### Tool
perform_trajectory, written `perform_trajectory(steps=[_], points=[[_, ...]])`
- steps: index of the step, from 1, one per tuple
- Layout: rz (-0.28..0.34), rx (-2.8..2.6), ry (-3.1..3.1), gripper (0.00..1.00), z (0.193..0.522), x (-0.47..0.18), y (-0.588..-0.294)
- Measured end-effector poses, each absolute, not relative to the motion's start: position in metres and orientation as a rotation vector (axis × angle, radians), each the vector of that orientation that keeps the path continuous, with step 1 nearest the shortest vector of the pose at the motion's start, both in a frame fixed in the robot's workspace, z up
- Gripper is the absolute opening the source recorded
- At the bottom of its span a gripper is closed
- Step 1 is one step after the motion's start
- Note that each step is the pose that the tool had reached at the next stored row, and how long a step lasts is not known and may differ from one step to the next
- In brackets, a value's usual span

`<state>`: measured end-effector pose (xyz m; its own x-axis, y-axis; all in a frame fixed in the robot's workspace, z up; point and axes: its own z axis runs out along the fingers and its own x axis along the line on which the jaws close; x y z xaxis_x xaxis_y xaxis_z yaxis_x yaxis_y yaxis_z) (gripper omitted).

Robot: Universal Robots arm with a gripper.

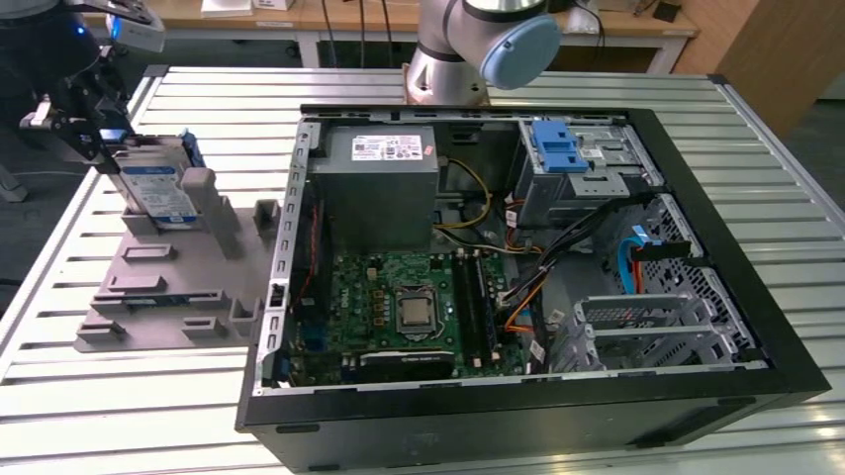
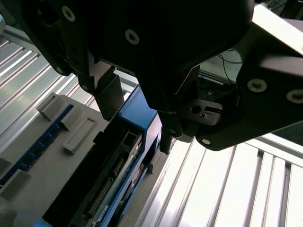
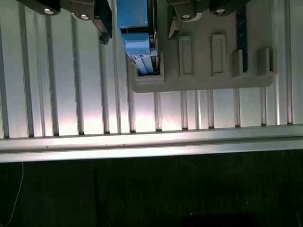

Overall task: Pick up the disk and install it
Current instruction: 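Pick up the disk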

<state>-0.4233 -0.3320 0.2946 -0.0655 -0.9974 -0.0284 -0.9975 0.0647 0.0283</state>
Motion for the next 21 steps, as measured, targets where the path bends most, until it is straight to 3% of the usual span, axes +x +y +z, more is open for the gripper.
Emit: perform_trajectory(steps=[5, 6, 21], points=[[0.063, -2.146, 2.291, 0.56, 0.2934, -0.4233, -0.3319], [0.063, -2.147, 2.291, 0.49, 0.2933, -0.4233, -0.3319], [0.063, -2.152, 2.286, 0.49, 0.2899, -0.4233, -0.3316]])
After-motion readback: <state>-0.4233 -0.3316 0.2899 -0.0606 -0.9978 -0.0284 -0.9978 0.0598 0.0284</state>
